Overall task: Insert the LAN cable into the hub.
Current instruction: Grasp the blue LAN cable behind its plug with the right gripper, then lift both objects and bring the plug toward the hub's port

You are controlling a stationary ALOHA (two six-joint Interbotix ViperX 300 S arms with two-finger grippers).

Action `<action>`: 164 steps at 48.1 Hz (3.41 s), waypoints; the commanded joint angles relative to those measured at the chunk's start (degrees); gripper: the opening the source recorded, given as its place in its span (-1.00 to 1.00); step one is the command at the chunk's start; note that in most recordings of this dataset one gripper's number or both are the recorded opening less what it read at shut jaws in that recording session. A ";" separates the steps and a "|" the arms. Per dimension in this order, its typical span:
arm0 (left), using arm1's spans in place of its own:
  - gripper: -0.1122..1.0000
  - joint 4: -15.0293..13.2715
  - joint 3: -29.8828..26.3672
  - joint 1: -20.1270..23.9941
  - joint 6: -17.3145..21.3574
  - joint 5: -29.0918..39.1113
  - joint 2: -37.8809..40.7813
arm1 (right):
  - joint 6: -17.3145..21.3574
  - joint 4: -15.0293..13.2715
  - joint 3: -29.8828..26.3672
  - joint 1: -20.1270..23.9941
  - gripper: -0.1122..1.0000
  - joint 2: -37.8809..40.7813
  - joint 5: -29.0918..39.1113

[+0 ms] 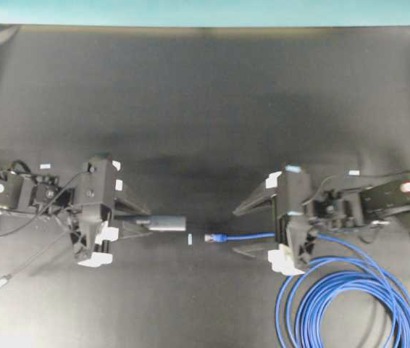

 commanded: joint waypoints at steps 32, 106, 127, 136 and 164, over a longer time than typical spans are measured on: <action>-0.29 0.18 -0.97 -0.18 -0.35 0.00 -0.88 | -0.88 0.09 -5.71 2.64 -0.16 8.44 4.04; -0.29 0.18 -9.14 0.97 2.02 13.80 1.76 | 1.67 4.66 -11.87 -0.79 -0.57 -1.41 16.88; -0.29 0.18 -9.49 1.05 2.20 13.80 2.37 | 1.41 4.66 -13.18 -0.79 -0.57 -0.79 17.75; -0.29 0.18 -11.60 1.23 2.29 17.31 2.46 | 1.32 4.22 -13.89 -0.79 -0.57 -0.62 20.65; -0.29 0.26 -21.62 1.49 8.88 31.03 5.89 | 0.09 2.81 -16.44 -0.88 -0.57 0.44 22.32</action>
